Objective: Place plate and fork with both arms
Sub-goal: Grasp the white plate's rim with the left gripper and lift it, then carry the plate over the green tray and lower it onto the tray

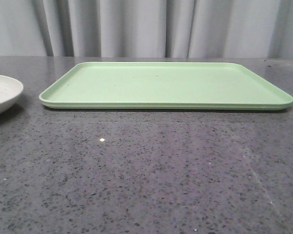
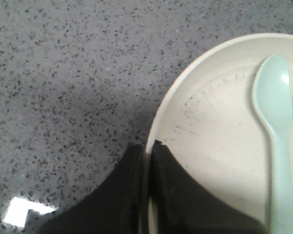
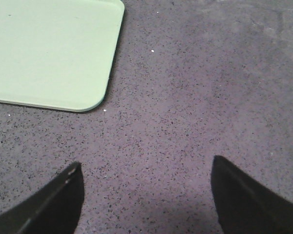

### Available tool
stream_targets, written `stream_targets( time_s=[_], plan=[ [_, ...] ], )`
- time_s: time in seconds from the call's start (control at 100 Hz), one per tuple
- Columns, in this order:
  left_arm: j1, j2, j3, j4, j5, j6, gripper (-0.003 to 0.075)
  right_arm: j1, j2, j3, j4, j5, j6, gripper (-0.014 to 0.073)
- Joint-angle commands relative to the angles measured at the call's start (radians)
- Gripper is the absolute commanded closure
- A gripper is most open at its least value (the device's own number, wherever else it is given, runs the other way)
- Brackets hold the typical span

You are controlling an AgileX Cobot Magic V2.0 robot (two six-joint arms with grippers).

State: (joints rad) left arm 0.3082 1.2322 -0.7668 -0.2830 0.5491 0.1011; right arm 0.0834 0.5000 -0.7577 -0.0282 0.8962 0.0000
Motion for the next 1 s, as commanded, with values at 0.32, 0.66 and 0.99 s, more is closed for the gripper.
stream_targets(
  time_s=[0.32, 0.66, 0.99],
  plan=[
    [0.145, -0.036, -0.089, -0.395, 0.112, 0.292, 0.0740, -0.006, 0.014, -0.034, -0.006, -0.065, 0.000, 0.0050],
    [0.253, -0.036, -0.145, -0.727, 0.283, 0.504, 0.0741, -0.006, 0.014, -0.034, -0.006, -0.065, 0.000, 0.0050],
    [0.185, -0.036, -0.185, -0.764, 0.306, 0.504, 0.0741, -0.006, 0.014, -0.029, -0.006, -0.068, 0.000, 0.0050]
  ],
)
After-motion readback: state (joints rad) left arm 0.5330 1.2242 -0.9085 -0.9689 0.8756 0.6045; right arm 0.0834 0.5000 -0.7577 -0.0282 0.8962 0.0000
